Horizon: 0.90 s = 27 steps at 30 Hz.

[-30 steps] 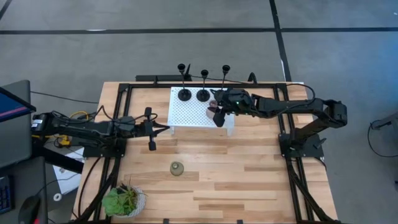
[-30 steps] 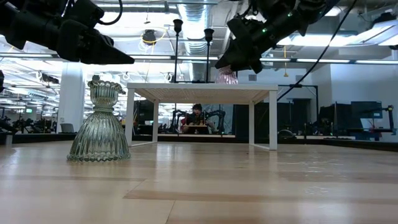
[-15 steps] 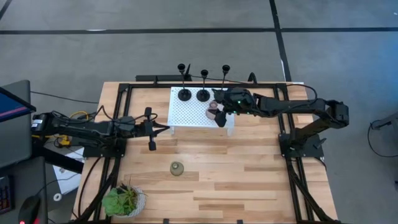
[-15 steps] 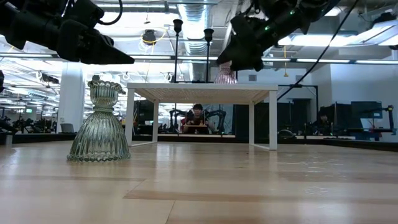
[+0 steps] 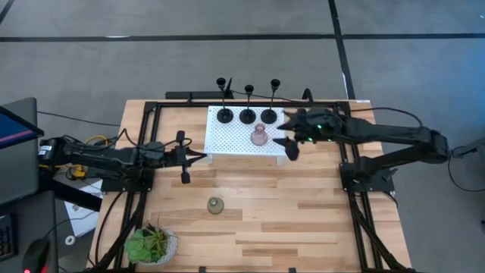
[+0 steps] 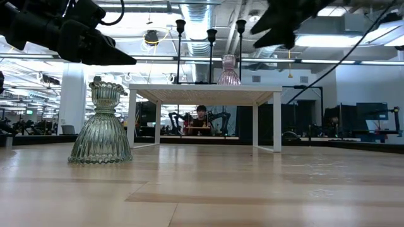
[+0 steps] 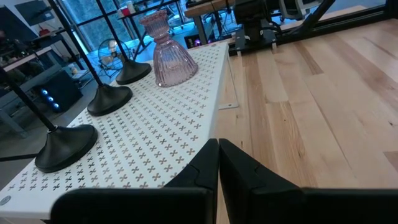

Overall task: Pick & Place candle stick holders
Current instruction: Put the green glass candle holder on the shelf

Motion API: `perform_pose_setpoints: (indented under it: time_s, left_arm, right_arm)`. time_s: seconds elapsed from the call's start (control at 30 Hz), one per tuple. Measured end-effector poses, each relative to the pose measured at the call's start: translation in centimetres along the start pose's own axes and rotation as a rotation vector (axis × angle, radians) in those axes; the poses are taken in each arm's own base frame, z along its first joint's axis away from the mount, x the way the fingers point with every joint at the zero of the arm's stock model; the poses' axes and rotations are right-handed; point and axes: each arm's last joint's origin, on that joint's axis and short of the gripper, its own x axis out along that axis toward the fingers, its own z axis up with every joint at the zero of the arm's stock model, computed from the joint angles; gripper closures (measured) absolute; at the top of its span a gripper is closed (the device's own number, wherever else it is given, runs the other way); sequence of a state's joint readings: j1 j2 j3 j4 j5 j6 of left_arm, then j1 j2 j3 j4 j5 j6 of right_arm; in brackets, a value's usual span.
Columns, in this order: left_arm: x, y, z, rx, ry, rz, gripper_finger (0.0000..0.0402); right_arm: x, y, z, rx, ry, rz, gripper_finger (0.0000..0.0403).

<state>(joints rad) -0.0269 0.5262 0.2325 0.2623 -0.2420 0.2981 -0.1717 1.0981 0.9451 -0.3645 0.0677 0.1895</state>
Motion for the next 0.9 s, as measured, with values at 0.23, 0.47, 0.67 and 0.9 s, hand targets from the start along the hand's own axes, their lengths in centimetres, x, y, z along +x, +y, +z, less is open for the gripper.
perform_pose_setpoints:
  time_s: [0.23,0.47,0.67,0.9]
  left_arm:
    - [0.0,0.0,0.0,-0.001,-0.003,0.001,0.0389]
    - [0.0,0.0,0.1,-0.048,-0.008,0.0,0.0389]
    - [0.0,-0.1,0.1,-0.054,-0.011,-0.023,0.0389]
    - [0.0,-0.3,0.1,-0.116,-0.027,-0.117,0.0389]
  right_arm:
    - [-2.4,2.9,-1.8,-0.059,0.118,0.103,0.0214]
    - [-2.8,6.2,-3.2,-0.206,0.163,0.226,0.038]
    - [-4.2,7.6,-3.5,-0.298,0.098,0.197,0.0382]
    - [-5.6,7.5,-5.4,-0.395,-0.086,0.357,0.0398]
